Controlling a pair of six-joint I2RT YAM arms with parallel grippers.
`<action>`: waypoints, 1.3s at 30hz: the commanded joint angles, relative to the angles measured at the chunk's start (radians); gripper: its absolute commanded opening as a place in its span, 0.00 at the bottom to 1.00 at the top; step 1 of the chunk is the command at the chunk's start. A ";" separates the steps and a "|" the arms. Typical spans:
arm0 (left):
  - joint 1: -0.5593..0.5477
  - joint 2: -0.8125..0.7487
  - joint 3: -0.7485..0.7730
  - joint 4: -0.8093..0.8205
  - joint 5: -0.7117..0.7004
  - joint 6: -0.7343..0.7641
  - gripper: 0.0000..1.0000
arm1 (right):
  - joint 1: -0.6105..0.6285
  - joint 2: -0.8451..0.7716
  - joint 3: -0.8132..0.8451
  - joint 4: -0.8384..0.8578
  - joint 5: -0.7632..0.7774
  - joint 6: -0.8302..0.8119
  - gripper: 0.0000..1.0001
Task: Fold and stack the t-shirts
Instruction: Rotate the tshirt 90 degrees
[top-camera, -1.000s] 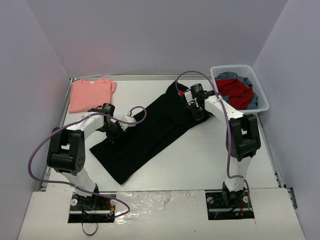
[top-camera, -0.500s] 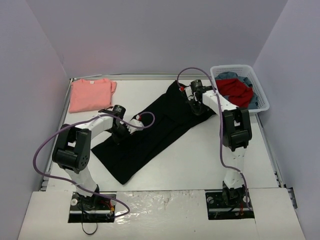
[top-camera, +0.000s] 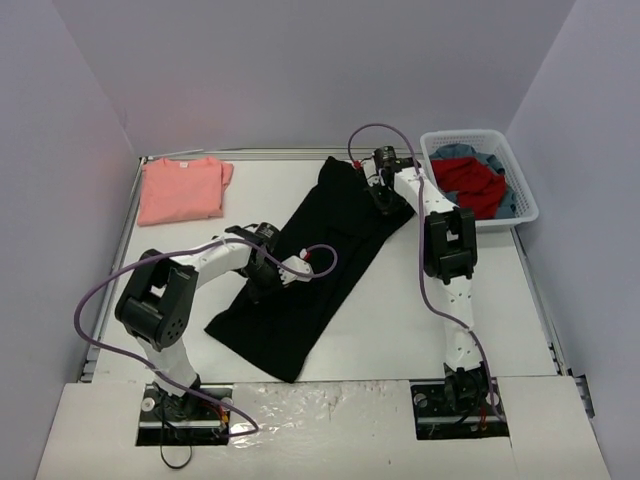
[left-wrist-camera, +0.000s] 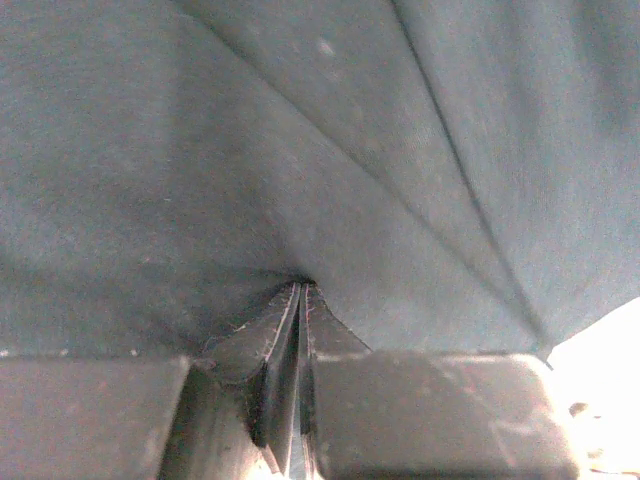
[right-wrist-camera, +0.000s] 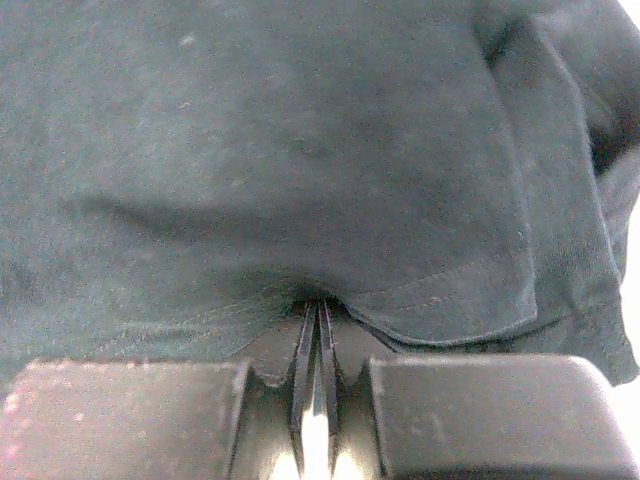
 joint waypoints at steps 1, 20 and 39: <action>-0.050 0.037 0.003 -0.082 0.103 -0.036 0.02 | -0.005 0.124 0.122 -0.086 -0.057 -0.009 0.00; -0.185 0.277 0.238 -0.001 0.301 -0.203 0.02 | 0.084 0.331 0.555 -0.056 -0.070 -0.069 0.00; -0.197 0.261 0.342 -0.025 0.272 -0.251 0.02 | 0.110 0.287 0.551 0.120 0.018 -0.121 0.02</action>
